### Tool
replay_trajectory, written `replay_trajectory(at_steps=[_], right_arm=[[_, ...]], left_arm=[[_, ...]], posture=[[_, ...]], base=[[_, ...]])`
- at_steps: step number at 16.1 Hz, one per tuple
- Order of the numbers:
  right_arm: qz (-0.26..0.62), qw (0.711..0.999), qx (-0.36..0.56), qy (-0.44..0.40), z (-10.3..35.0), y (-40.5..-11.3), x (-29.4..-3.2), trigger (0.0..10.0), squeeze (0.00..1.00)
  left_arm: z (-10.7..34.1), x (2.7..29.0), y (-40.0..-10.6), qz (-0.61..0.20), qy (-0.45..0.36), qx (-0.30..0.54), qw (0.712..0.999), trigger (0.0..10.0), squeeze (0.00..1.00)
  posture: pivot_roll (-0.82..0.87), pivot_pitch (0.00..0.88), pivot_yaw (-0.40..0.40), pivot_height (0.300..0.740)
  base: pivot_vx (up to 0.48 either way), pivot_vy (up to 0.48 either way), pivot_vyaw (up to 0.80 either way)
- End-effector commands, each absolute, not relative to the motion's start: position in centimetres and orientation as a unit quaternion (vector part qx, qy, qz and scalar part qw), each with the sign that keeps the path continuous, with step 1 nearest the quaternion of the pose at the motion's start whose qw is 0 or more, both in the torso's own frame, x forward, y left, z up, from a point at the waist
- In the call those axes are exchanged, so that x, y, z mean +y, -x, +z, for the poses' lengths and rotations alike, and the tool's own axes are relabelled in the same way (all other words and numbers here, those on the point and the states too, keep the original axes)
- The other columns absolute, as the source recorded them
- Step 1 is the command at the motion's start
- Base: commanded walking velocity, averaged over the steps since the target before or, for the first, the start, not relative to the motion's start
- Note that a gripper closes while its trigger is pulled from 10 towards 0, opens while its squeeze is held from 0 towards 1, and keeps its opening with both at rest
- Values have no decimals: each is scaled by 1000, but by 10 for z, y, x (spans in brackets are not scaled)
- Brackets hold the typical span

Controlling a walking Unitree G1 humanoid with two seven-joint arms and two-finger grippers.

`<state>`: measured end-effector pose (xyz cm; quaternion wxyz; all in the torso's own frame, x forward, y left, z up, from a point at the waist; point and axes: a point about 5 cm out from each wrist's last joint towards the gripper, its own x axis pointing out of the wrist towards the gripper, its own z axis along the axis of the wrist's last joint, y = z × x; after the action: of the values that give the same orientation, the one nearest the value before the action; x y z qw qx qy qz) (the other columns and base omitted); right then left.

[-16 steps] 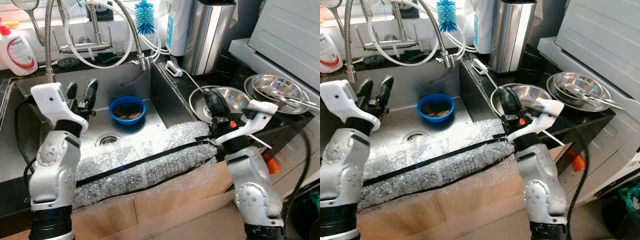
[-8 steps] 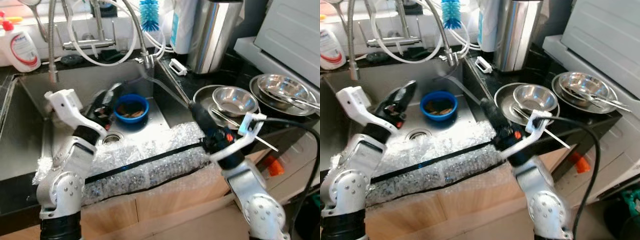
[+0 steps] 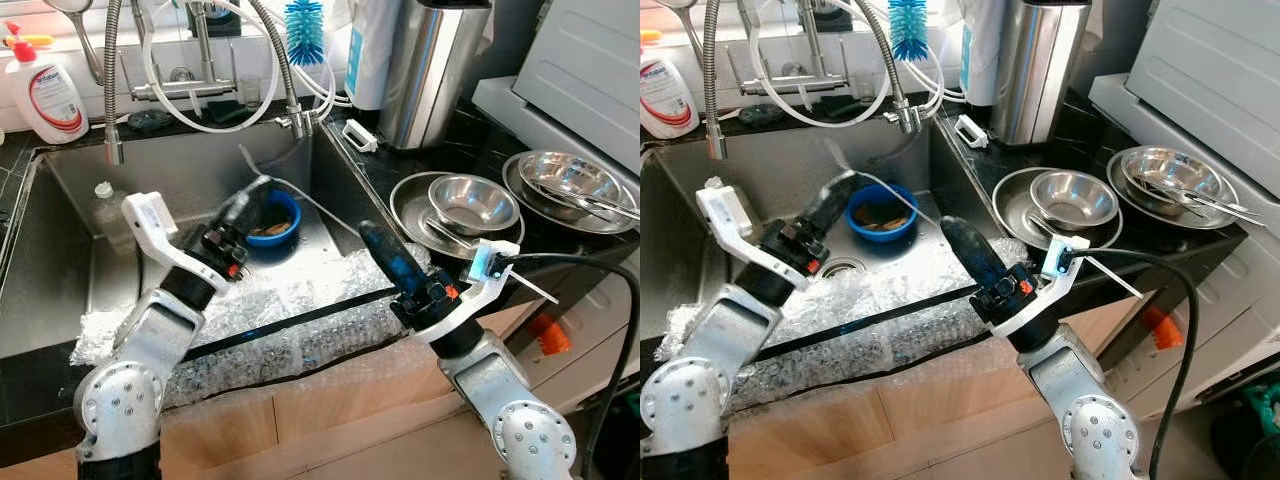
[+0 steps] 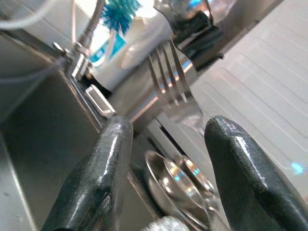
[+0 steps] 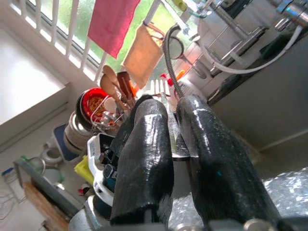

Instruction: Kitchen organization

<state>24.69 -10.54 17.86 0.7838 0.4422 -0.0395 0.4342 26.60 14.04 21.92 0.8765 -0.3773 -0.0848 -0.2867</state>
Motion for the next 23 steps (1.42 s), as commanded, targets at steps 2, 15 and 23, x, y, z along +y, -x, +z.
replay_trajectory(at_steps=[2, 15, 23], right_arm=[[457, 778, -44, -430, 185, -246, -100, 10000, 0], [482, 760, -20, -435, 179, -238, -92, 10000, 0], [480, 754, 1, -449, 169, -234, -92, 10000, 0]], left_arm=[[225, 135, -261, -312, 378, -88, 867, 10000, 0], [228, 128, -256, -344, 387, -76, 852, 0, 0], [229, 127, -255, -345, 401, -81, 845, 0, 0]], posture=[[35, 4, -45, 740], [41, 33, -50, 740], [38, 36, -50, 740]], base=[[0, 0, 0], [0, 0, 0], [0, 0, 0]])
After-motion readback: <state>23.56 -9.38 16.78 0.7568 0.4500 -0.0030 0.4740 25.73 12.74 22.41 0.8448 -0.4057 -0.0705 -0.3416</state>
